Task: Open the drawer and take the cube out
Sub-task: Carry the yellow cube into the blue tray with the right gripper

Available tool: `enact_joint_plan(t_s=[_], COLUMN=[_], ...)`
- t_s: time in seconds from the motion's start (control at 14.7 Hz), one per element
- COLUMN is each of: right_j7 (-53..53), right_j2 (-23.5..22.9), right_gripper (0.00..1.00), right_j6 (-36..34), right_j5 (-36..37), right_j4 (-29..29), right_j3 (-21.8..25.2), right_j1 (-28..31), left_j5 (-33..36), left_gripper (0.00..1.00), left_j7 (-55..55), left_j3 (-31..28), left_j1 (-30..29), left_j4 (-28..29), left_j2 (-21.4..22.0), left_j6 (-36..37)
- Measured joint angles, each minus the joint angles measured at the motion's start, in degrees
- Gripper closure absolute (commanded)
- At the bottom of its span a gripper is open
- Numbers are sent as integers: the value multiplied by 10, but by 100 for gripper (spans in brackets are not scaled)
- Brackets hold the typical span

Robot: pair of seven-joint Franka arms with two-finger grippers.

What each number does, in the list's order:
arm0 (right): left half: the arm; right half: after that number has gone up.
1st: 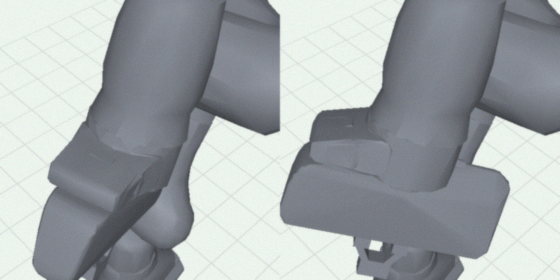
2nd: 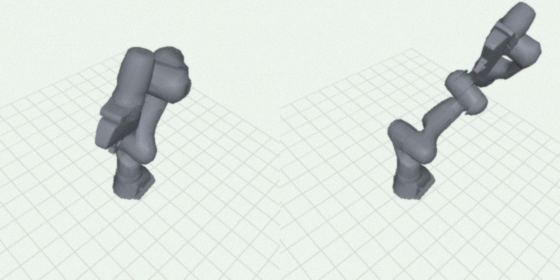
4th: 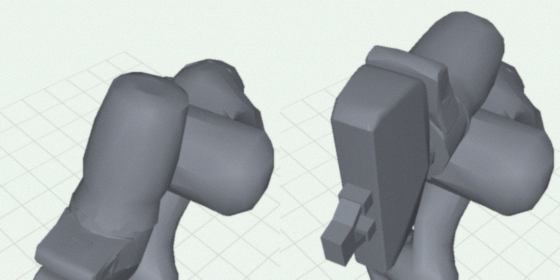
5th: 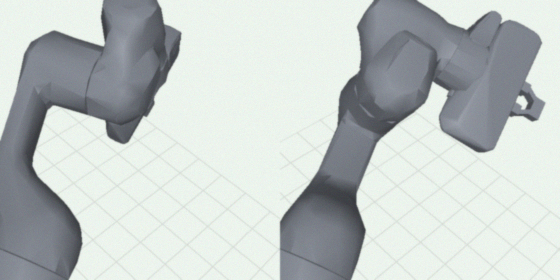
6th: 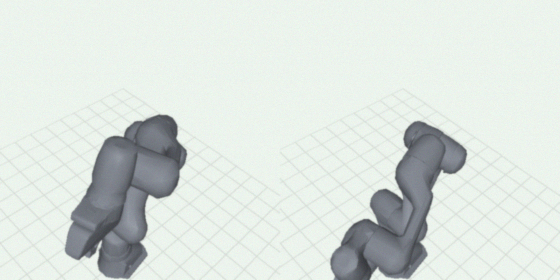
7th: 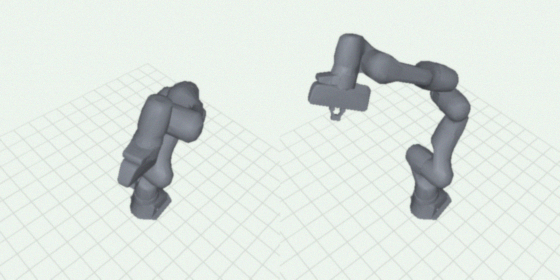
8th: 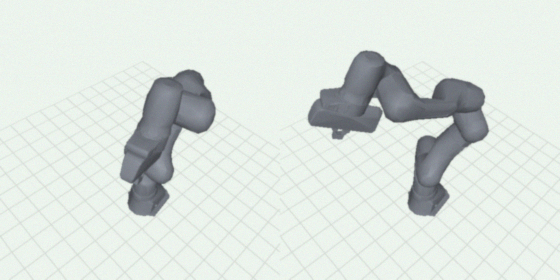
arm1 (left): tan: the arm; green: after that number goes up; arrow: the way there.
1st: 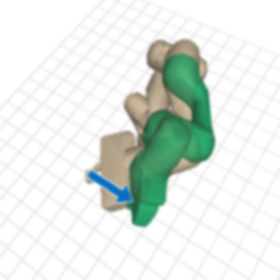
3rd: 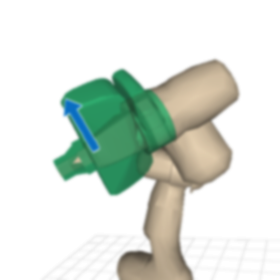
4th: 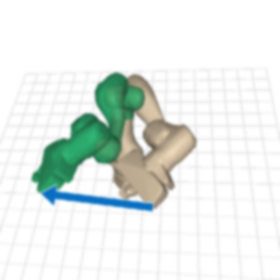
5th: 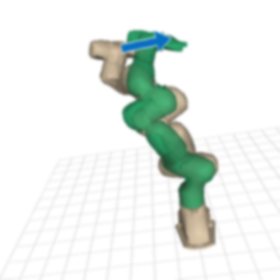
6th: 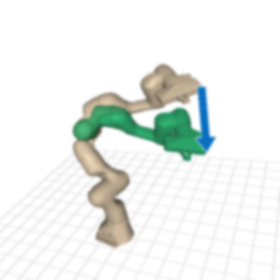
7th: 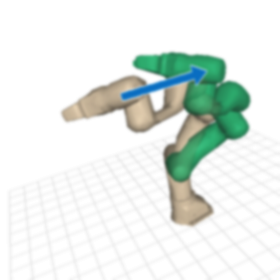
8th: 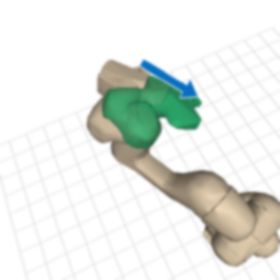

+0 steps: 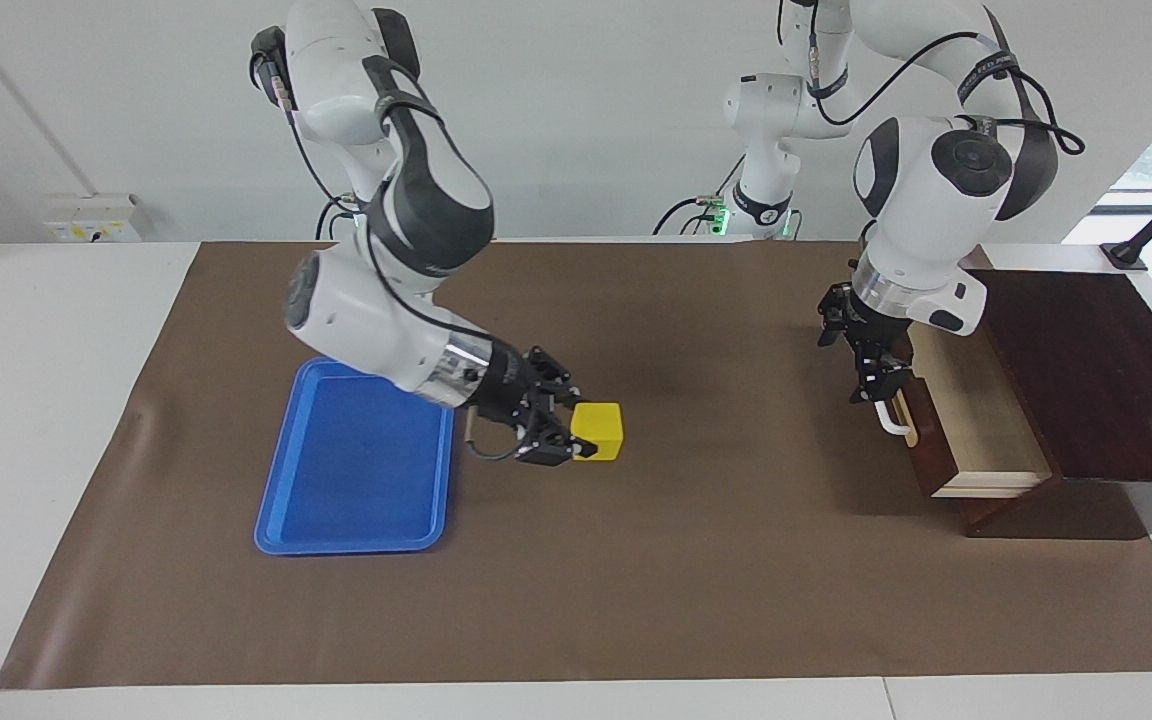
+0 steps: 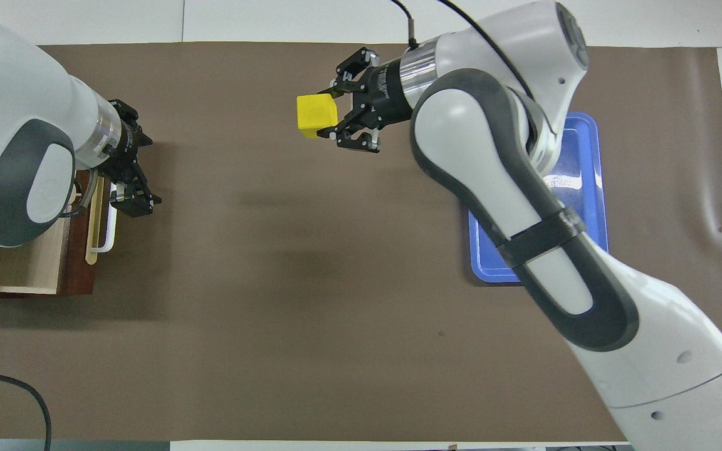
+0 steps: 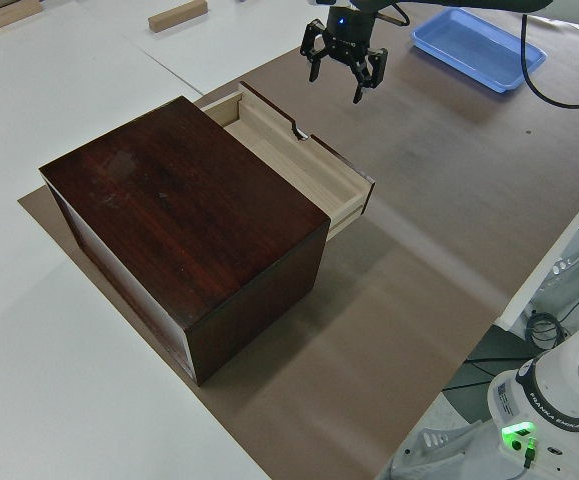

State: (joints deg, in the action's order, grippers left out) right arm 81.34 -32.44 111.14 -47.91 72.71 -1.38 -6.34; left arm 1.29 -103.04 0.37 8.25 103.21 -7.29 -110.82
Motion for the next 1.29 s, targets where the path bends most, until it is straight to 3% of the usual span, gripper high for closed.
enact_joint_plan(t_s=[0.68, 0.95, 1.29], right_j7=[-212, -253, -297], right_j2=[30, 44, 66], right_gripper=[100, 100, 100], right_j6=[0, 1, -34], right_j5=[0, 0, 0], right_j4=[208, 273, 296], right_j3=[3, 3, -3], right_j1=[170, 191, 188], left_j5=[-2, 2, 3], left_gripper=[0, 0, 0], left_j7=[127, 178, 240], left_j3=[3, 2, 1], left_j1=[-72, -109, -152], left_j4=[30, 31, 34], left_j2=[9, 9, 9], left_j6=[-43, -51, -52])
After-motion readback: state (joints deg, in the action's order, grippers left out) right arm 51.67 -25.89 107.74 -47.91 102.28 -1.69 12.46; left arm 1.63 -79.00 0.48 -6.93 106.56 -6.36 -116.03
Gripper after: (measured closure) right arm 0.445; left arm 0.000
